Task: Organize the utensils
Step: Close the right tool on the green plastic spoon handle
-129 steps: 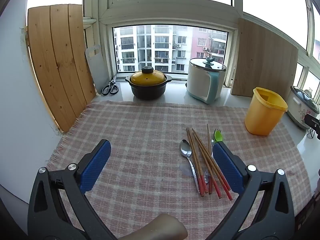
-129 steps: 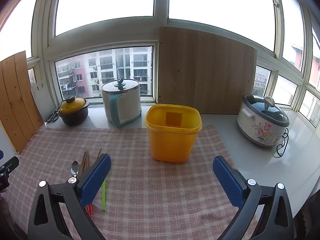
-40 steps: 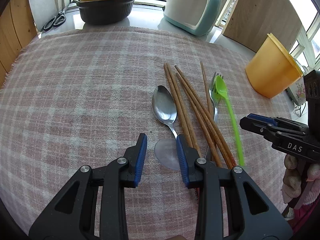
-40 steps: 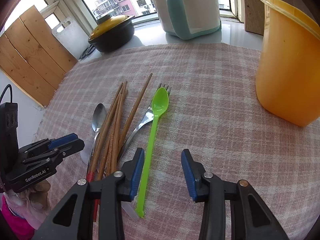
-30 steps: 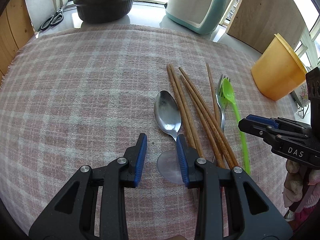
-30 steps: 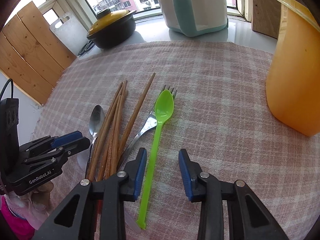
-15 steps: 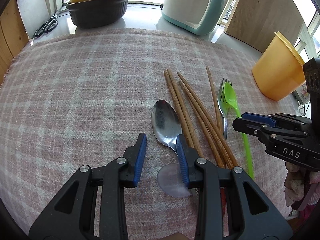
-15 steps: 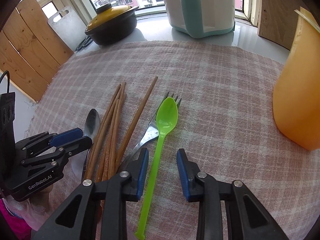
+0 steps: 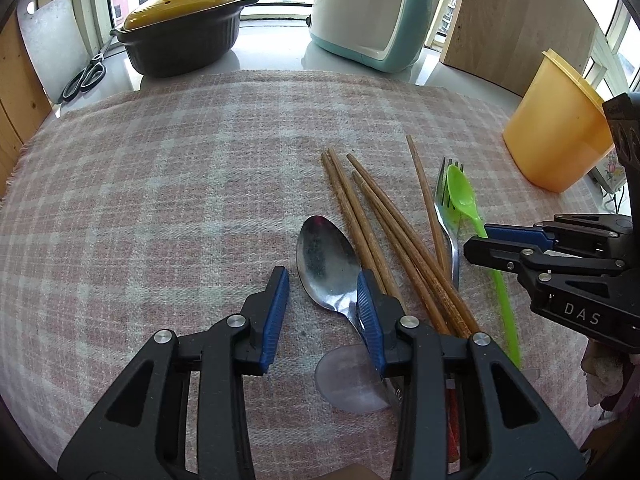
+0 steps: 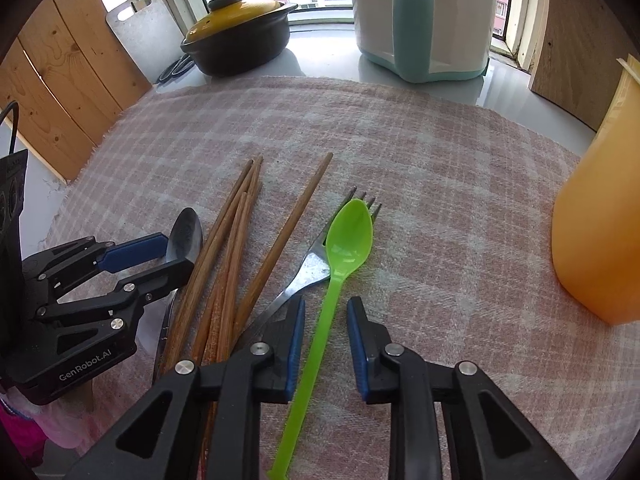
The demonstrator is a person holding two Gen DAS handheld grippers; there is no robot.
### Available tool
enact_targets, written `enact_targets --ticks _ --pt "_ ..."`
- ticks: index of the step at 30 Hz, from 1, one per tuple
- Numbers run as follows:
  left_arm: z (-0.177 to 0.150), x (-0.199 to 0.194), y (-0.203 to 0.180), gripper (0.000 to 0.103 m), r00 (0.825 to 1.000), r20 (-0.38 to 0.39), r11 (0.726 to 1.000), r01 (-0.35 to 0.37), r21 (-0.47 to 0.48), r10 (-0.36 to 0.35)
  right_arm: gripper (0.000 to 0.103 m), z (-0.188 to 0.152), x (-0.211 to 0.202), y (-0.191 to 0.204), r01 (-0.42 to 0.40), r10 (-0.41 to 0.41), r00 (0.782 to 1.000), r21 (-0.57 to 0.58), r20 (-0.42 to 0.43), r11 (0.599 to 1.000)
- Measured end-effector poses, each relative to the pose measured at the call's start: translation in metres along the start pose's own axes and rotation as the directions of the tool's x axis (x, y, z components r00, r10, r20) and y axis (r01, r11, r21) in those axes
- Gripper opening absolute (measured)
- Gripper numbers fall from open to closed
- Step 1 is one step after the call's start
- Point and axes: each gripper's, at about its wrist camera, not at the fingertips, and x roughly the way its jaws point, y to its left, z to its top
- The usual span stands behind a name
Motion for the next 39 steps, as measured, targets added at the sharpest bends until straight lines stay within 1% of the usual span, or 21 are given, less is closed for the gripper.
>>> enact_targets --ticks 1,3,6,12,15,17,19,21,23,25,27,28,29,31,32,35,39 --pt "0.000 0.000 0.000 0.036 1.000 0.000 1.000 0.001 0.002 -0.001 0.013 0.000 0.000 -0.001 0.001 -0.001 1.000 0.000 -0.001 1.000" --pt "0.001 0.001 0.001 0.036 1.000 0.003 1.000 0.005 0.001 -0.005 0.009 0.001 -0.001 -0.006 -0.010 0.010 1.000 0.015 -0.002 1.000" --pt "0.001 0.001 0.003 0.035 1.000 0.009 1.000 0.011 -0.002 -0.011 0.009 0.001 -0.002 -0.014 -0.027 0.027 1.000 0.041 -0.002 0.999" --pt "0.001 0.002 0.001 0.035 1.000 0.008 1.000 0.005 0.002 -0.005 0.009 -0.001 -0.004 -0.017 -0.043 0.043 0.999 0.045 -0.003 0.998" --pt "0.001 0.002 0.002 0.036 1.000 0.001 1.000 0.014 0.001 -0.014 0.009 -0.002 -0.004 -0.020 -0.056 0.056 0.998 0.057 -0.002 0.997" --pt "0.000 0.002 0.004 0.037 1.000 0.000 1.000 0.025 -0.005 -0.025 0.011 -0.003 -0.005 -0.021 -0.060 0.061 0.998 0.060 -0.002 0.996" --pt "0.001 0.002 0.007 0.037 0.999 -0.005 0.999 0.038 -0.022 -0.038 0.017 -0.003 -0.005 -0.022 -0.073 0.073 0.997 0.059 -0.001 0.996" --pt "0.004 0.003 0.011 0.037 0.998 -0.004 0.997 0.060 -0.053 -0.061 0.020 -0.003 -0.005 -0.022 -0.083 0.083 0.997 0.064 0.001 0.995" --pt "0.007 0.005 0.015 0.037 0.997 -0.002 0.995 0.077 -0.070 -0.078 0.020 -0.002 -0.004 -0.021 -0.079 0.078 0.997 0.059 0.004 0.995" --pt "0.011 0.006 0.013 0.037 0.997 -0.004 0.995 0.076 -0.067 -0.077 0.020 0.000 -0.003 -0.020 -0.075 0.074 0.997 0.058 0.007 0.996" --pt "0.012 0.007 0.010 0.032 0.998 0.007 0.996 0.068 -0.049 -0.068 0.020 0.002 -0.002 -0.020 -0.071 0.071 0.997 0.058 0.008 0.996" --pt "0.013 0.009 0.008 0.023 0.998 0.007 0.998 0.059 -0.038 -0.059 0.020 0.003 -0.001 -0.019 -0.066 0.066 0.998 0.055 0.008 0.996" --pt "0.013 0.009 0.007 0.017 0.999 0.013 0.998 0.051 -0.030 -0.050 0.019 0.004 -0.001 -0.018 -0.060 0.060 0.998 0.051 0.009 0.997" --pt "0.015 0.010 0.008 0.013 0.998 0.016 0.997 0.064 -0.038 -0.063 0.011 0.005 0.000 -0.017 -0.040 0.040 0.999 0.044 0.009 0.998" --pt "0.015 0.009 0.009 0.011 0.998 0.020 0.997 0.067 -0.045 -0.066 0.010 0.005 0.000 -0.017 -0.029 0.029 1.000 0.042 0.009 0.999" --pt "0.017 0.005 0.010 0.006 0.997 0.028 0.996 0.073 -0.056 -0.071 0.009 0.005 0.000 -0.019 -0.032 0.032 0.999 0.052 0.010 0.998" --pt "0.016 0.000 0.007 0.003 0.998 0.035 0.998 0.061 -0.035 -0.060 0.004 0.004 -0.002 -0.022 -0.028 0.027 0.999 0.068 0.018 0.997"
